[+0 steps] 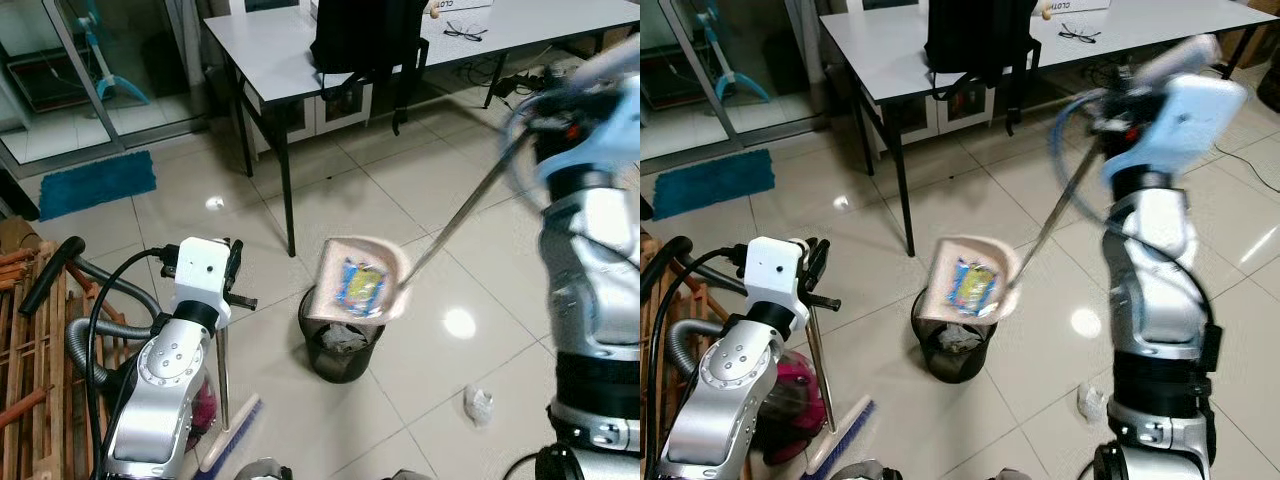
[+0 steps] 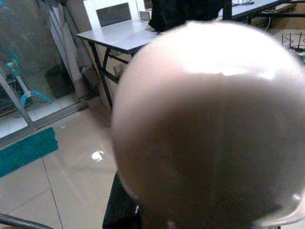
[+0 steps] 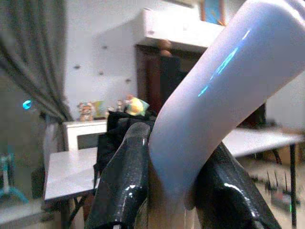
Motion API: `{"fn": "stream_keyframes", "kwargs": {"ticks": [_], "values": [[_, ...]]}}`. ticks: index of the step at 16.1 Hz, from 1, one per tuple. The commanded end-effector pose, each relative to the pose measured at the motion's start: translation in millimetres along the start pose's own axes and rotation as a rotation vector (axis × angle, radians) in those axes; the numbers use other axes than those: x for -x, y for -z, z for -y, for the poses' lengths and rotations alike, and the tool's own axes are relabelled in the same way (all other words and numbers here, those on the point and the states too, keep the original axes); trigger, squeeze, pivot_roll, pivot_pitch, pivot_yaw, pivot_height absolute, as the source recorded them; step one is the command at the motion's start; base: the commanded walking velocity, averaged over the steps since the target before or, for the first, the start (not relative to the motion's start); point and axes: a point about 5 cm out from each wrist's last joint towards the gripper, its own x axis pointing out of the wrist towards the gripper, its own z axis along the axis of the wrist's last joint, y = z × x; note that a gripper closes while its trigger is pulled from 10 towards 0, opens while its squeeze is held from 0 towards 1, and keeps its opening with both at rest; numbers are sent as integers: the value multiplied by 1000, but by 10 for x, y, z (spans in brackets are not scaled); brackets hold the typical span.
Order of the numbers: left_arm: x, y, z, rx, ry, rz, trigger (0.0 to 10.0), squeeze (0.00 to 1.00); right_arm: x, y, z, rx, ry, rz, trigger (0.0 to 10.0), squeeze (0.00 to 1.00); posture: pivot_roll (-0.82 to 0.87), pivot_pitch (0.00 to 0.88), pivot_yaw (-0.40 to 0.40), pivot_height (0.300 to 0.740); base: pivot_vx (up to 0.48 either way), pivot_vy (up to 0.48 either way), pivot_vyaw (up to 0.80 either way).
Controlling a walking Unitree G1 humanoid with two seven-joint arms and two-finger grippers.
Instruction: Sweep floor
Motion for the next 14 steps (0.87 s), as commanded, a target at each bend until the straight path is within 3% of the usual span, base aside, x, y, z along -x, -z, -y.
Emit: {"fn": "stream_keyframes", "kwargs": {"ticks": [1,7,9,11,14], "values": [[-12,-15,-9,-15,-8,7,10000,0,0,-85,-65,38,-50,75,10000,0,16,49,28,740,0,0,0],[-12,1,10,-14,-1,3,10000,0,227,-85,-772,118,-447,217,10000,0,17,48,23,740,0,0,0],[-10,5,11,-14,0,1,10000,0,284,-87,-893,141,-528,240,10000,0,17,52,22,740,0,0,0],[-6,9,15,-14,1,-1,10000,0,405,-58,-1077,215,-676,275,10000,0,19,59,20,740,0,0,0],[6,23,23,-17,7,-8,10000,0,537,21,-1208,336,-833,279,10000,0,18,63,20,740,0,0,0]]}}
